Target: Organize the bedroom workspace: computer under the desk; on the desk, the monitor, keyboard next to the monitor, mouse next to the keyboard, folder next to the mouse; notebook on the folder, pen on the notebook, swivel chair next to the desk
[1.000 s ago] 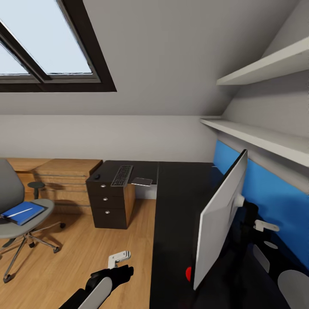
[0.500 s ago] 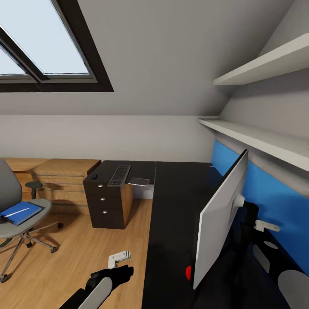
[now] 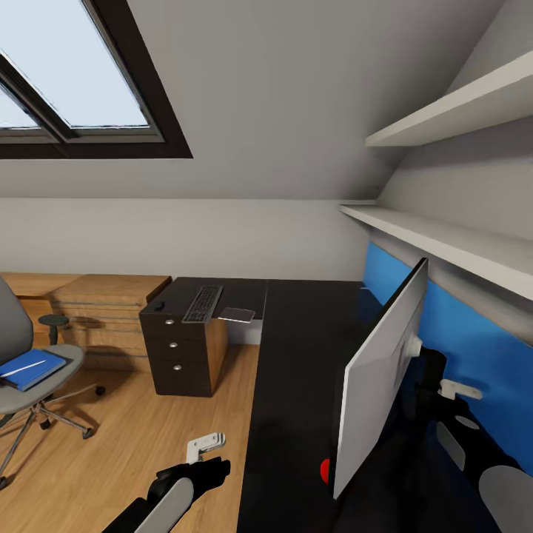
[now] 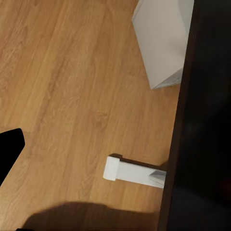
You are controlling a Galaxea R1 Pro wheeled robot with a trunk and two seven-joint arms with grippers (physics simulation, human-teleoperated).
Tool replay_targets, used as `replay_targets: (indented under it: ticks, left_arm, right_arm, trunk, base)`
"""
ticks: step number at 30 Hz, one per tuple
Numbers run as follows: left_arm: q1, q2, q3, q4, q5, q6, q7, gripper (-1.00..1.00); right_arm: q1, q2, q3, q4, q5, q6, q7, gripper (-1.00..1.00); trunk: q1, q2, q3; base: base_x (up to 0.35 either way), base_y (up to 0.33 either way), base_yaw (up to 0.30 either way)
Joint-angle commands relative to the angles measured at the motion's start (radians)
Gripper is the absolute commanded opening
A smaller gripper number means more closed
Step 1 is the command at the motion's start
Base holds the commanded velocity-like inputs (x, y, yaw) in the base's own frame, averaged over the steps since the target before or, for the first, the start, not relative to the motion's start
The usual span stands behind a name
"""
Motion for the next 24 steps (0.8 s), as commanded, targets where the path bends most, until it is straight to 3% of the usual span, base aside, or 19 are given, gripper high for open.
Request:
replay_targets:
  ticks: [1,5,6,24]
  left_arm:
    - [-0.001,0.001,-0.002,-0.002,0.006,0.000,0.008,1.00]
    - [-0.001,0.001,-0.002,-0.002,0.006,0.000,0.008,1.00]
    - [-0.001,0.001,-0.002,-0.002,0.006,0.000,0.008,1.00]
    - [-0.002,0.001,-0.002,-0.002,0.006,0.000,0.009,1.00]
  right_arm:
    - [0.000,0.000,0.005,0.009,-0.016,-0.006,-0.003,-1.00]
    - [0.000,0.000,0.005,0.009,-0.016,-0.006,-0.002,-1.00]
    - [0.000,0.000,0.005,0.009,-0.015,-0.005,-0.002,1.00]
    - [0.000,-0.001,0.005,0.009,-0.002,-0.004,-0.001,1.00]
  trunk:
    - [0.000,-0.001,-0.002]
    - [0.000,-0.001,-0.002]
    - [0.000,-0.001,-0.002]
    - [0.000,-0.001,-0.002]
  base:
    - [0.001,-0.001,0.000]
    - [0.000,0.000,0.000]
    - [0.000,0.000,0.000]
    - [-0.024,0.000,0.000]
